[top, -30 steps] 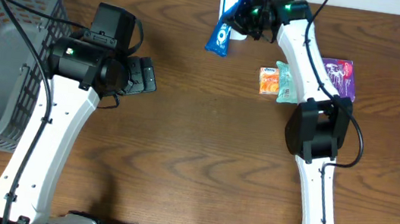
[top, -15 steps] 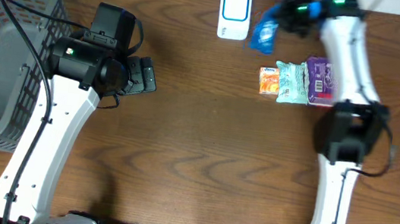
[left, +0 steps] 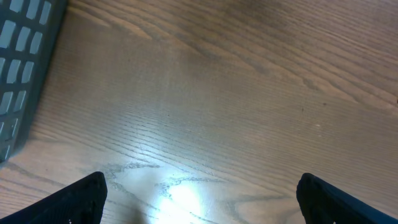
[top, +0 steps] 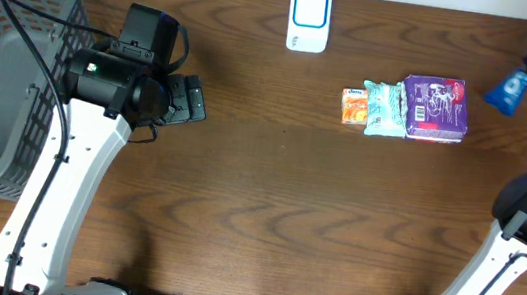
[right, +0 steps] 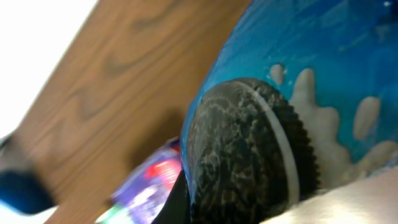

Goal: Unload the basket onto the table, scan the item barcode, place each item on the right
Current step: 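Carry the blue bar right and drop it at the table's right edge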

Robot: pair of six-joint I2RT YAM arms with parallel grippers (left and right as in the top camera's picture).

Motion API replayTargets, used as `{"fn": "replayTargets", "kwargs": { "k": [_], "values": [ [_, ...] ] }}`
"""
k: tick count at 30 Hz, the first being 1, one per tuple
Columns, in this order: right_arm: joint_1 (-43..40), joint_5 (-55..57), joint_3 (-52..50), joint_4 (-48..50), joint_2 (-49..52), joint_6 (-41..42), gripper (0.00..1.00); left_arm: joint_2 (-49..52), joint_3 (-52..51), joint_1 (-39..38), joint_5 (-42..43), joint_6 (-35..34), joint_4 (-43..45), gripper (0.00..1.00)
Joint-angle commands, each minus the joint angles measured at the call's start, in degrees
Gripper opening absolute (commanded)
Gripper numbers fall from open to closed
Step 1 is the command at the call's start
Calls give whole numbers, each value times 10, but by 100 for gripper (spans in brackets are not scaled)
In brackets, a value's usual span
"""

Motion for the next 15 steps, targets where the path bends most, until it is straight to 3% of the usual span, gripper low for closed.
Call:
{"fn": "replayTargets", "kwargs": {
  "k": [1, 3, 5, 6, 7, 8, 11, 15],
  "values": [
    [-35, 91, 6, 13, -7, -56, 1, -1, 4, 2, -12, 3, -2, 98],
    [-52, 120, 5, 32, -7, -100, 2, -1, 4, 2, -12, 3, -2, 98],
    [-63, 168, 3, 43, -7, -116, 12, -1, 4, 2, -12, 3, -2, 98],
    [-70, 198, 1, 49, -7, -116, 35, -1, 4, 2, -12, 3, -2, 98],
    [-79, 220, 0, 54, -7, -116, 73, -1, 4, 2, -12, 3, -2, 98],
    [-83, 224, 0, 54, -7, -116, 81, -1, 4, 2, -12, 3, -2, 98],
    [-92, 195, 1, 42, -7, -116, 88, -1, 4, 2, -12, 3, -2, 98],
    [-85, 84, 1, 12, -7, -123, 88, -1, 4, 2, -12, 3, -2, 98]
  ]
}}
